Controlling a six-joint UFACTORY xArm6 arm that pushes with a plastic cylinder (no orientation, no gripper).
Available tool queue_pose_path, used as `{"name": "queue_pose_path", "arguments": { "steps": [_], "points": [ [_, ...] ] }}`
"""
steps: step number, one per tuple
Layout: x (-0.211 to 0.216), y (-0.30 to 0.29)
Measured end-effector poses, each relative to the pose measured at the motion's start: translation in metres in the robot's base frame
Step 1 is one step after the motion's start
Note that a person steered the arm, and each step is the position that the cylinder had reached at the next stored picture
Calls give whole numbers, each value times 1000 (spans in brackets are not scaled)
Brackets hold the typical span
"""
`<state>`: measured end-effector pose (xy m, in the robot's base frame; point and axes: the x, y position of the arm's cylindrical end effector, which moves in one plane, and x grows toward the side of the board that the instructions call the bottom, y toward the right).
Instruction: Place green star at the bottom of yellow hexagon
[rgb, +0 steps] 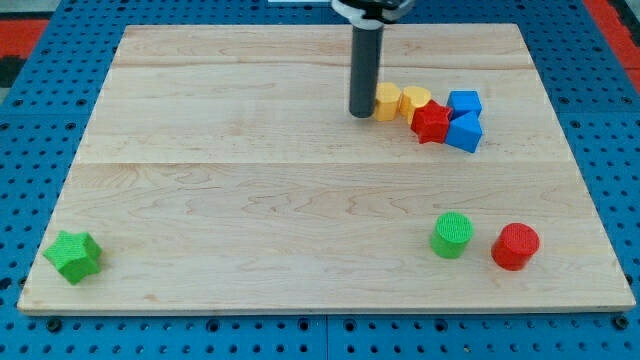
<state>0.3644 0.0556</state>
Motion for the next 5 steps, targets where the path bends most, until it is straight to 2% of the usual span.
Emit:
{"name": "queue_pose_path", "arguments": {
  "steps": [1, 3, 4, 5],
  "points": [
    [0, -43],
    [-15, 13],
    [6, 20],
    [42, -6]
  ]
}}
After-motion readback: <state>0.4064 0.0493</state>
